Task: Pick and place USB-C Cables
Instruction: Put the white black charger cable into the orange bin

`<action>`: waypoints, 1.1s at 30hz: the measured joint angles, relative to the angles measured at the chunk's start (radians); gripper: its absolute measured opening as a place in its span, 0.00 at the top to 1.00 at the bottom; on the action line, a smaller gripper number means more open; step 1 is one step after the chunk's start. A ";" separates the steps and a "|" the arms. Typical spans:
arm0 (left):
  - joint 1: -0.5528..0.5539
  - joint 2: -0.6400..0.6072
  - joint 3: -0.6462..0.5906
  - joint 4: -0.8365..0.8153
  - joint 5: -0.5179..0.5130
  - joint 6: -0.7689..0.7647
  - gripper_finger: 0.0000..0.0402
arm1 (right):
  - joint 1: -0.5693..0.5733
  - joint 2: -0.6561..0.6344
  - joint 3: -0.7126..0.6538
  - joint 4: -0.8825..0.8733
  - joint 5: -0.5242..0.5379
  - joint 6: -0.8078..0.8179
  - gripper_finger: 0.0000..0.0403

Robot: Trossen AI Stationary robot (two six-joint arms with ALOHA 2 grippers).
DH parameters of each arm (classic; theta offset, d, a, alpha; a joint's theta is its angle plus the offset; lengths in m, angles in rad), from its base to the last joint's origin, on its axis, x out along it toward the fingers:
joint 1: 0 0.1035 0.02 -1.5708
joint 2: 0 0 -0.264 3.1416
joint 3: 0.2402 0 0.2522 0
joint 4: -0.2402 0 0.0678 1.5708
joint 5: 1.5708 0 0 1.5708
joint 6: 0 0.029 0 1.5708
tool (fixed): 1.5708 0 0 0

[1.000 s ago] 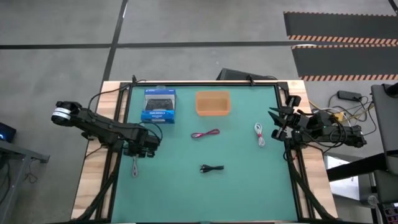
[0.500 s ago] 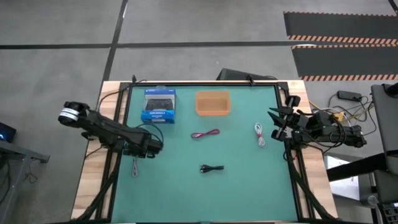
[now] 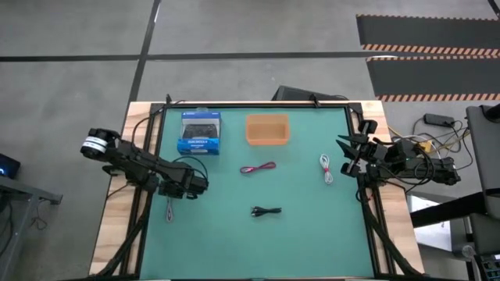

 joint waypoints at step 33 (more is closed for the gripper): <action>-0.041 -0.010 0.411 -0.153 -0.106 0.249 0.98 | 0.000 0.000 0.000 -0.029 0.000 0.004 0.85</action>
